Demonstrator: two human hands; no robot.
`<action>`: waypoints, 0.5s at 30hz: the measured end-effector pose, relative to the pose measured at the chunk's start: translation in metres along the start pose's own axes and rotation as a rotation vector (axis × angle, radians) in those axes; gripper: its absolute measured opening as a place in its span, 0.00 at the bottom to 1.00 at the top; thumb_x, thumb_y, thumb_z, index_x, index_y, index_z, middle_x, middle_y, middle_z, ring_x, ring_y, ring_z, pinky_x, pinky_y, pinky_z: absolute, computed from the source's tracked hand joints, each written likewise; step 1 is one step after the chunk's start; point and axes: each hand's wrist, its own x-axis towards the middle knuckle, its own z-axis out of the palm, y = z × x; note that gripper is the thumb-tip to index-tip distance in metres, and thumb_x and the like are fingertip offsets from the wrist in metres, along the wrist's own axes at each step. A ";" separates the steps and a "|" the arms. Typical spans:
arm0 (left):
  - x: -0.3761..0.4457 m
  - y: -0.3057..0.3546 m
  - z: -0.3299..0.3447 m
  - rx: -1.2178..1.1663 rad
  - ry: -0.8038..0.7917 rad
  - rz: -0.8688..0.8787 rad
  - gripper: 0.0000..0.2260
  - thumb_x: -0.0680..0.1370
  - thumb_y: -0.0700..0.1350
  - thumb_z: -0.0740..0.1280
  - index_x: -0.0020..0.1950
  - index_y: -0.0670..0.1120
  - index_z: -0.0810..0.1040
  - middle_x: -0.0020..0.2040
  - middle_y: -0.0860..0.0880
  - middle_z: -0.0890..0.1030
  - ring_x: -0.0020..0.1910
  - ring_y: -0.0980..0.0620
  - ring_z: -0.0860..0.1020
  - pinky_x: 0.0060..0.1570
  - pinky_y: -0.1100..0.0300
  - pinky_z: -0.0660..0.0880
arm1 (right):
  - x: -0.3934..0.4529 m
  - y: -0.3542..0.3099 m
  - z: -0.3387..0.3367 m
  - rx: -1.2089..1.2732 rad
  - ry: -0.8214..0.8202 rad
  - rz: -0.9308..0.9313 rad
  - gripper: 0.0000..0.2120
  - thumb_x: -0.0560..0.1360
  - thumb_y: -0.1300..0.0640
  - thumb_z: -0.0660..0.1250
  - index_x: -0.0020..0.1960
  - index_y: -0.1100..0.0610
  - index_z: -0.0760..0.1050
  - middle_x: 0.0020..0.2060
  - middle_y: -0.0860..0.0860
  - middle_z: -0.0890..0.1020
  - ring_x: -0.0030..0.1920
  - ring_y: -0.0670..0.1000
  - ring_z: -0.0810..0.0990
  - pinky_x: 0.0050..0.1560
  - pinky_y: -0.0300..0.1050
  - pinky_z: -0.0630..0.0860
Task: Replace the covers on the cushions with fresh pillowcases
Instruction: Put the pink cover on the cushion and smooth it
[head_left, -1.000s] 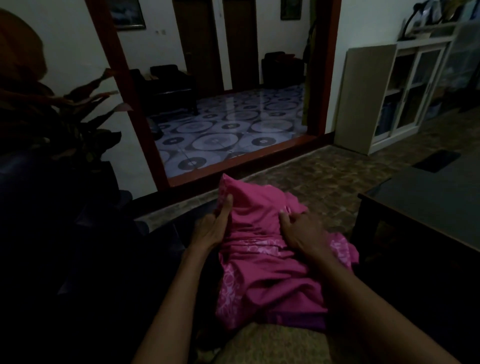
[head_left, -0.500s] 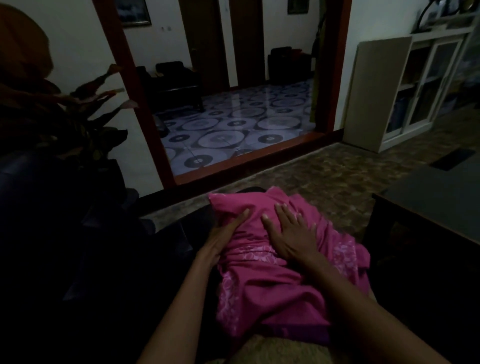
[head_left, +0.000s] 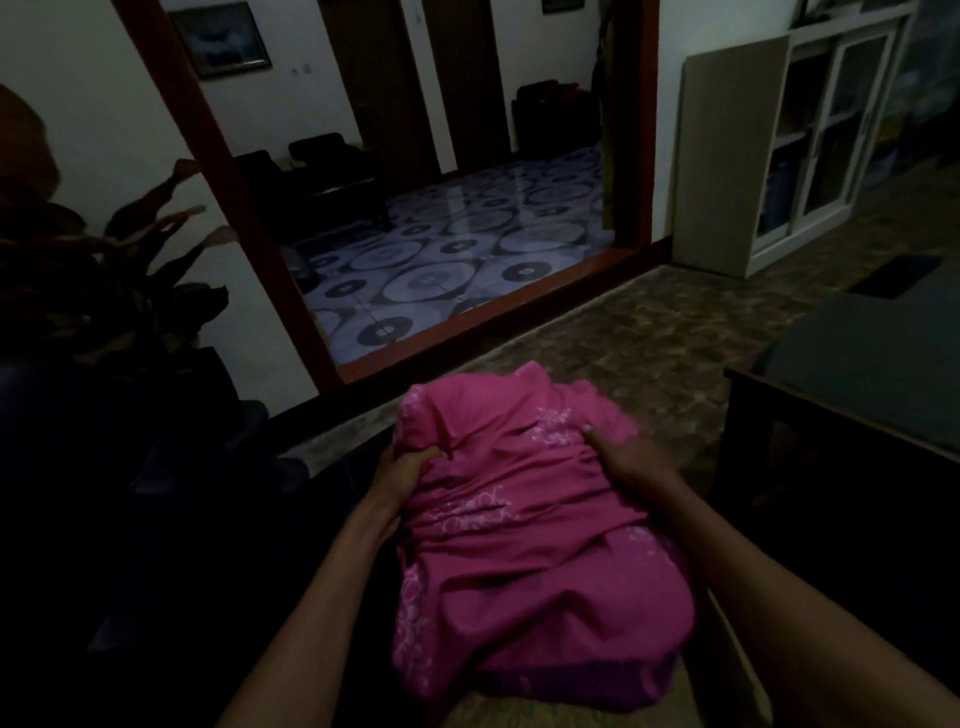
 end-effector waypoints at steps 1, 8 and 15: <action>0.002 0.001 -0.001 -0.001 -0.018 -0.002 0.18 0.62 0.44 0.77 0.52 0.44 0.83 0.50 0.41 0.84 0.39 0.49 0.82 0.48 0.57 0.77 | -0.009 -0.002 -0.005 0.013 0.026 -0.003 0.56 0.65 0.19 0.61 0.76 0.61 0.68 0.73 0.64 0.71 0.72 0.62 0.72 0.72 0.51 0.68; 0.009 0.006 -0.025 0.095 -0.164 -0.153 0.06 0.65 0.46 0.69 0.37 0.46 0.82 0.37 0.45 0.83 0.30 0.50 0.79 0.35 0.61 0.74 | -0.090 -0.040 -0.021 0.150 0.331 -0.184 0.47 0.71 0.33 0.72 0.74 0.64 0.62 0.70 0.64 0.74 0.69 0.61 0.74 0.69 0.54 0.71; -0.014 0.020 -0.027 0.322 0.342 0.086 0.44 0.73 0.53 0.72 0.80 0.38 0.53 0.79 0.35 0.57 0.75 0.39 0.62 0.73 0.48 0.62 | -0.141 -0.069 -0.001 -0.103 0.332 -0.280 0.40 0.77 0.40 0.68 0.74 0.66 0.57 0.68 0.67 0.74 0.66 0.66 0.75 0.66 0.55 0.71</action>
